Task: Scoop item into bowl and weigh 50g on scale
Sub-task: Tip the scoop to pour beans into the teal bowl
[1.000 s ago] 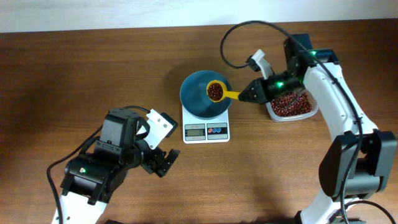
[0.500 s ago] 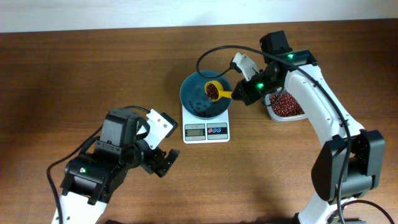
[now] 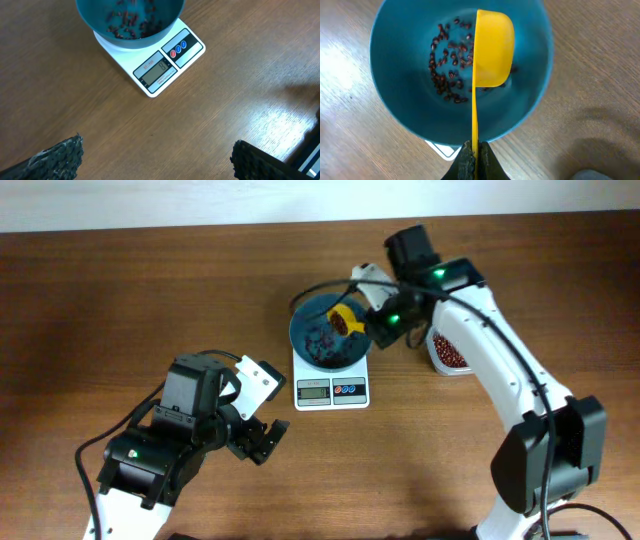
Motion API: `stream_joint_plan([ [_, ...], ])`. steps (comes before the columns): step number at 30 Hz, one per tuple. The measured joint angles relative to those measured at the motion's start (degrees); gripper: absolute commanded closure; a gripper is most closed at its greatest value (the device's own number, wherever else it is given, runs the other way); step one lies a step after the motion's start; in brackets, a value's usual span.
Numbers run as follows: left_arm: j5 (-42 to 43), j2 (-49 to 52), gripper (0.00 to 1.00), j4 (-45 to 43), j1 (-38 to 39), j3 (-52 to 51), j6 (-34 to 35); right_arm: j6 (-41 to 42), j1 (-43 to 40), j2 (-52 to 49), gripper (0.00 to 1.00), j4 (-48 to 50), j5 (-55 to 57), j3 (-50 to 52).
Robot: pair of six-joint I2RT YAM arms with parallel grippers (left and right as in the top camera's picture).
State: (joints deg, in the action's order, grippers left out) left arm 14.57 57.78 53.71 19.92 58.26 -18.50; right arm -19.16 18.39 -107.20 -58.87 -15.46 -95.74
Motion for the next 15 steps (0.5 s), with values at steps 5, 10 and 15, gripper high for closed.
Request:
stream_joint_plan([
  [5, 0.0, 0.0, 0.01, 0.0, 0.0, 0.0, 0.0, 1.3, 2.8, 2.0, 0.96, 0.1, 6.6, 0.0],
  [10, 0.0, 0.0, 0.01, 0.0, 0.0, 0.0, 0.0, 2.4, 3.1, 3.0, 0.96, 0.0, 10.2, 0.0],
  [15, 0.0, 0.0, 0.01, 0.0, 0.0, 0.0, 0.0, 2.7, 4.7, 3.9, 0.96, -0.3, 12.0, 0.0],
])
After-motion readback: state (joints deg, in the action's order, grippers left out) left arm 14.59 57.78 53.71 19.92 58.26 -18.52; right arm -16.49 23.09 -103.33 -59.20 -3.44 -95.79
